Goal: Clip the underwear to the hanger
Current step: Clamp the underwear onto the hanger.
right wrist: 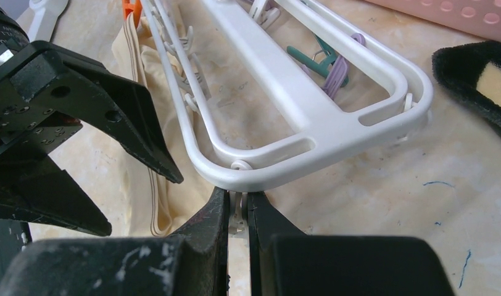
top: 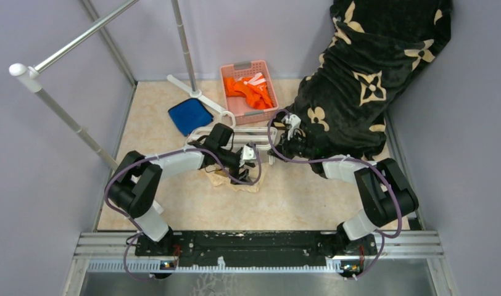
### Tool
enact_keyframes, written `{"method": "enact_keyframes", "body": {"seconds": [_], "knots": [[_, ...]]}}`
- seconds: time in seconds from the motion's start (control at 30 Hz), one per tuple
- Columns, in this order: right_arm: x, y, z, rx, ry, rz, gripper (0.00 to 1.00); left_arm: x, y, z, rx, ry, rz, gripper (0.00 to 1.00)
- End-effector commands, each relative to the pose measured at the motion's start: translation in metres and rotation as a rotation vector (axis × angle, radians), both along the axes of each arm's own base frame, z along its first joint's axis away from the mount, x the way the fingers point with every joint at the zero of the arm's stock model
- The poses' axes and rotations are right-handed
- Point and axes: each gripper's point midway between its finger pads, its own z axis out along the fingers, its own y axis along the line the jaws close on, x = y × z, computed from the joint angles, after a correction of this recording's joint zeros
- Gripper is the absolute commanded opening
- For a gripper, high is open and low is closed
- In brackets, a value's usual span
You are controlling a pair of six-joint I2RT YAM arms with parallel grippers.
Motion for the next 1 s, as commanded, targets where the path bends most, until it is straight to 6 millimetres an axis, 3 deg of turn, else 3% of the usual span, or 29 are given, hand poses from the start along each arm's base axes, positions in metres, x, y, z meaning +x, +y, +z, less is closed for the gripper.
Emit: {"method": "enact_keyframes", "body": {"seconds": [0.0, 0.57, 0.8, 0.97], "knots": [[0.005, 0.008, 0.030, 0.036, -0.101, 0.031, 0.00, -0.003, 0.005, -0.003, 0.020, -0.038, -0.092, 0.76], [0.004, 0.009, 0.030, 0.018, -0.106, 0.038, 0.00, 0.005, 0.017, -0.029, 0.172, 0.026, -0.116, 0.56], [0.003, 0.009, 0.030, 0.015, -0.107, 0.041, 0.00, 0.002, 0.020, -0.044, 0.234, 0.023, -0.118, 0.55], [0.004, 0.009, 0.030, 0.012, -0.110, 0.041, 0.00, 0.007, 0.016, -0.041, 0.233, 0.008, -0.114, 0.34]]}}
